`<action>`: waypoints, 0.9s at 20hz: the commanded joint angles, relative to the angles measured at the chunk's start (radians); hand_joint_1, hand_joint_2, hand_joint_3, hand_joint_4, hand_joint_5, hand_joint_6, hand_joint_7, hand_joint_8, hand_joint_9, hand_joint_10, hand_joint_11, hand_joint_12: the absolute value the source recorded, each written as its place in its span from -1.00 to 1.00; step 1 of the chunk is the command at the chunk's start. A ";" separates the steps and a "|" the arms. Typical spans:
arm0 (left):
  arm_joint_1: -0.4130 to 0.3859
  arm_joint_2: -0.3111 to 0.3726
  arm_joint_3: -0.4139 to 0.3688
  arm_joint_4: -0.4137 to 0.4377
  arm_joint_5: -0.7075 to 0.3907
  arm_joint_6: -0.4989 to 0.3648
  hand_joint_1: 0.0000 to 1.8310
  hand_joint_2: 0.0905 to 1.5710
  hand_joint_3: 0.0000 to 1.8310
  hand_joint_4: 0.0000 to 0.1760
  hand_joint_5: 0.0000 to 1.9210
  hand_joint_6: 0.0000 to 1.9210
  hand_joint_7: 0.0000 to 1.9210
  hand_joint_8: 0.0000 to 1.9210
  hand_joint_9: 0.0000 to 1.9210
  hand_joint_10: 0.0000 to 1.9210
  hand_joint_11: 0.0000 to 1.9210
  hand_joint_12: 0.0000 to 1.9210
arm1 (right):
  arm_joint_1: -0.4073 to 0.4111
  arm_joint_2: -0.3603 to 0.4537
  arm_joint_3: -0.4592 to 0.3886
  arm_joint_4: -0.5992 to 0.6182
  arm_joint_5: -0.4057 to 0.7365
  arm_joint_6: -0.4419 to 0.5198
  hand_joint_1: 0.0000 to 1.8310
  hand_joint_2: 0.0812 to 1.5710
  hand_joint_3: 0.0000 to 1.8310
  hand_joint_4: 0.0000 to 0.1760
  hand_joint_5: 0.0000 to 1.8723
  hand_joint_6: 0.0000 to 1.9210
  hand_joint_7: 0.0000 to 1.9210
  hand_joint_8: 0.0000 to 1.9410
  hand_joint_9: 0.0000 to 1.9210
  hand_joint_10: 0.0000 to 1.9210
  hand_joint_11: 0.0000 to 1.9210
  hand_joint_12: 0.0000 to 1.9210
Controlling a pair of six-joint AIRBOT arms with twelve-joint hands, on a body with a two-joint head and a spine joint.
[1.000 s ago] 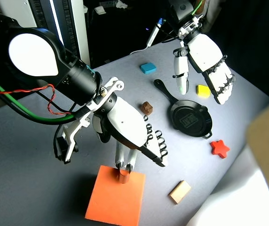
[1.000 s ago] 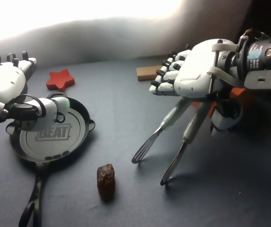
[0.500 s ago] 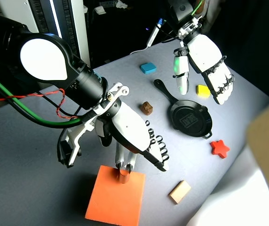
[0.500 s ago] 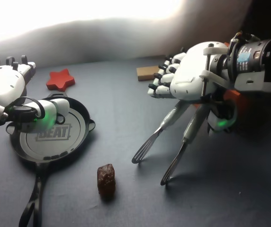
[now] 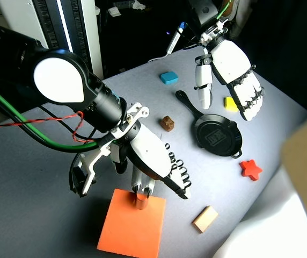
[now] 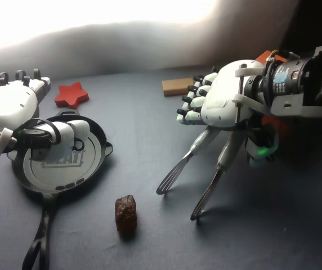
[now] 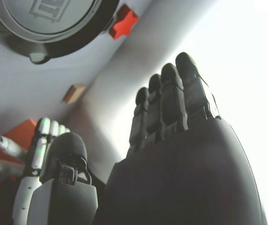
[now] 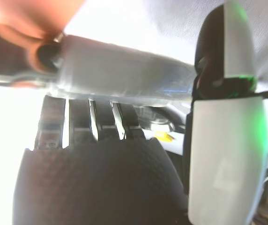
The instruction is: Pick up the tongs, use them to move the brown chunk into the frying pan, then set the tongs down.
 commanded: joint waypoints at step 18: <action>-0.016 0.006 -0.009 0.080 -0.106 0.001 -0.96 0.63 -1.00 -1.00 -0.89 -1.00 -0.86 -1.00 -0.85 -1.00 -1.00 -0.50 | -0.024 -0.008 0.027 -0.027 0.084 0.000 0.11 0.31 -0.98 -1.00 -0.50 -0.71 -0.35 -0.92 -0.58 -0.54 -1.00 0.58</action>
